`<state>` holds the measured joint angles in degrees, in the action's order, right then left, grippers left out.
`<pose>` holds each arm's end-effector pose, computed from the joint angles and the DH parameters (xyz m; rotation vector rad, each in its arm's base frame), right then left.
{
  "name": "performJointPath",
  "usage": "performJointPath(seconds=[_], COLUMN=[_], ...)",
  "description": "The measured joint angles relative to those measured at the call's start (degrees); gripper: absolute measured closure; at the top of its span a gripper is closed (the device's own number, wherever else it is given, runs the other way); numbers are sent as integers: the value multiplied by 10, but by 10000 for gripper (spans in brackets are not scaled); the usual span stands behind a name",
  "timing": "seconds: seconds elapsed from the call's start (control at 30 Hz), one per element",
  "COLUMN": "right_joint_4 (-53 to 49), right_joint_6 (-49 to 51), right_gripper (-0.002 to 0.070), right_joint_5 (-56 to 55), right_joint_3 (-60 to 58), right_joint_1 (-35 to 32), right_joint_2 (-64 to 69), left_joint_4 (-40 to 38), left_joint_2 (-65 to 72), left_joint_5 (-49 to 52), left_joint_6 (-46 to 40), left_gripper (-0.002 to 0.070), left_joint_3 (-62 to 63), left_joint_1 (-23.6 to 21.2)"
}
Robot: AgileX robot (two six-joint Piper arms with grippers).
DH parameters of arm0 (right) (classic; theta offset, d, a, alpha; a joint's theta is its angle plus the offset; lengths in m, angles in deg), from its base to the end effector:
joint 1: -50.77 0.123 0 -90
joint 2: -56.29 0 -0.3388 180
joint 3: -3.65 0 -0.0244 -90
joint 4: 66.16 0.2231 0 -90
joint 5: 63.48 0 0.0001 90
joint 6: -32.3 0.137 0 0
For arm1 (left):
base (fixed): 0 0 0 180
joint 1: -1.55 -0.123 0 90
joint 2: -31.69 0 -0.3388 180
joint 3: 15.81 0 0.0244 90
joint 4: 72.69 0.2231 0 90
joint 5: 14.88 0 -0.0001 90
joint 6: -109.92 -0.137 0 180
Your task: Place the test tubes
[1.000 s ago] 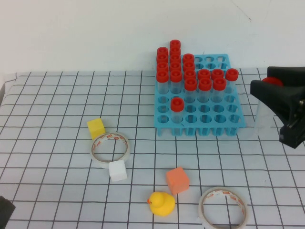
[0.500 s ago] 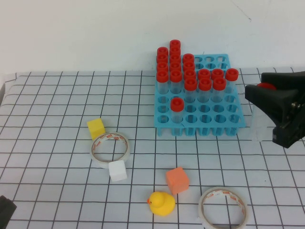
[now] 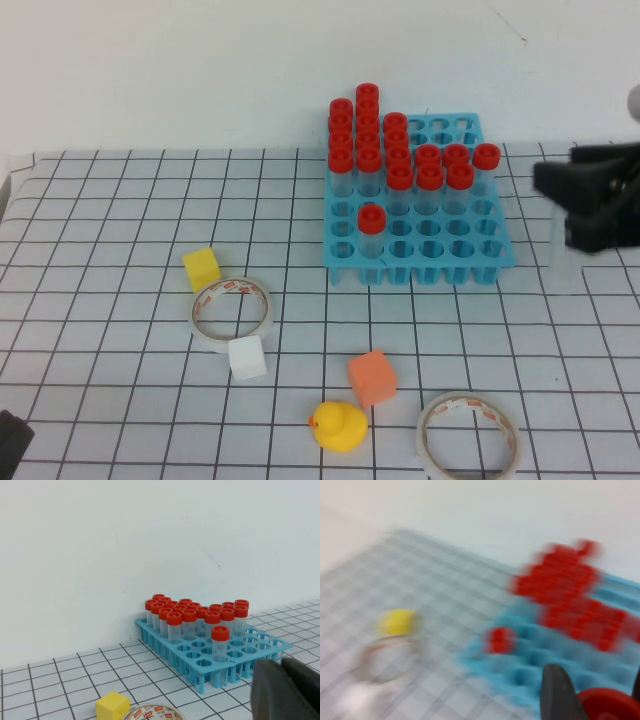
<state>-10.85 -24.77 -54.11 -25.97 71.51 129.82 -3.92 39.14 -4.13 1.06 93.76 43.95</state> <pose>0.2324 0.1077 0.3777 -0.4676 1.8477 0.3480 0.0239 0.0105 0.2568 0.3527 1.4073 -0.5223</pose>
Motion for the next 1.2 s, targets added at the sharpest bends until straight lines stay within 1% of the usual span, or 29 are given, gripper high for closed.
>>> performJointPath(seconds=[0.13, 0.23, 0.3, 0.37, 0.4, 0.57, 0.67, 0.97, 1.2], right_joint_4=[-281, -427, -491, -530, -553, -557, -541, -509, -449], right_joint_6=[350, 504, 549, 571, 579, 579, 565, 528, 511], right_gripper=[393, 393, 393, 393, 393, 393, 393, 393, 393], right_joint_5=[-108, -173, -221, -280, -353, -504, -522, -532, -546], right_joint_3=[4, 4, 4, 4, 4, 7, 18, 78, 96], right_joint_1=[3, 3, 3, 4, 5, 6, 6, 6, 6], right_joint_2=[44, 89, 119, 151, 186, 260, 290, 374, 407], left_joint_4=[0, 0, 0, 0, 0, 0, 0, 0, 0], left_joint_2=[0, 0, 0, 0, 0, 0, 0, 0, 0], left_joint_5=[0, 0, 0, 0, 0, 0, 0, 0, 0], left_joint_6=[0, 0, 0, 0, 0, 0, 0, 0, 0], left_gripper=[675, 676, 676, 676, 676, 676, 676, 676, 676], left_joint_3=[0, 0, 0, -3, -4, -4, -4, -4, -4], left_joint_1=[0, 0, 0, 0, 0, 0, 0, 0, 0])
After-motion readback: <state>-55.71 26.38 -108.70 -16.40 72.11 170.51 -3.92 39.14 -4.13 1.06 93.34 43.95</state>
